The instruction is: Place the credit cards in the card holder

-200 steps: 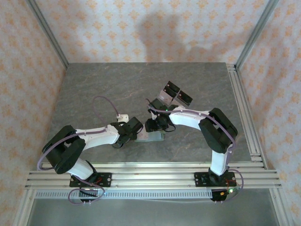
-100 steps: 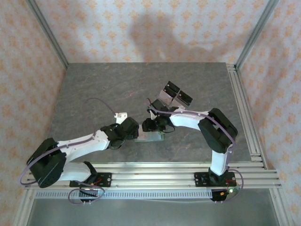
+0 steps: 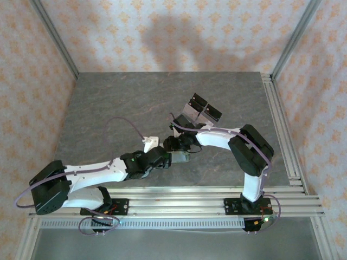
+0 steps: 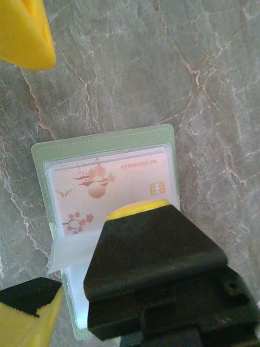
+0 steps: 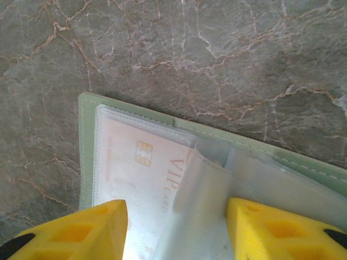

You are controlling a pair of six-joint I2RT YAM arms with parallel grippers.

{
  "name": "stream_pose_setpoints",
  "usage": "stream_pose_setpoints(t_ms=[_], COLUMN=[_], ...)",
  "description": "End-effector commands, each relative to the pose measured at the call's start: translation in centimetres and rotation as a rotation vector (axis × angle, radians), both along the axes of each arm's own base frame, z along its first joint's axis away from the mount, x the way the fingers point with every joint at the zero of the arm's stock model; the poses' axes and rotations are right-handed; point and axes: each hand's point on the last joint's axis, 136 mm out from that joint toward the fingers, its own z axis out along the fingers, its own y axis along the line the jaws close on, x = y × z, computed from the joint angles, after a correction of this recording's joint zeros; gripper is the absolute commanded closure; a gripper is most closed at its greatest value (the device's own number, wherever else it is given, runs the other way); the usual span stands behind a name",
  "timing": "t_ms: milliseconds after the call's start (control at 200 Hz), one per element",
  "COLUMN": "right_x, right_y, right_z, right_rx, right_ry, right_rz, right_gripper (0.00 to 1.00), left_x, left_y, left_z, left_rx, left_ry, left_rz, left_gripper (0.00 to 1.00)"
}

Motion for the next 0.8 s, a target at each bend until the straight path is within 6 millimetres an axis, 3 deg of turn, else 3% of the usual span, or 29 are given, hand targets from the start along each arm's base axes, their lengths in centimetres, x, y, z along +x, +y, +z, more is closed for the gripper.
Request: stream_pose_setpoints(t_ms=[0, 475, 796], right_x=[-0.9, -1.0, -0.7], right_y=[-0.4, -0.4, -0.2], right_z=[-0.8, -0.7, 0.3], right_rx=[-0.01, -0.005, 0.002], right_ry=[0.037, 0.039, 0.027], right_rz=[-0.004, -0.002, 0.001], right_gripper=[0.49, 0.49, 0.49], left_x=[0.4, 1.8, 1.4], left_y=[-0.4, -1.4, 0.2], left_z=[-0.1, -1.3, -3.7], left_rx=[0.005, 0.083, 0.167], left_ry=[-0.028, -0.04, -0.008], left_rz=[0.019, 0.035, 0.074], left_gripper=[0.0, 0.0, 0.0])
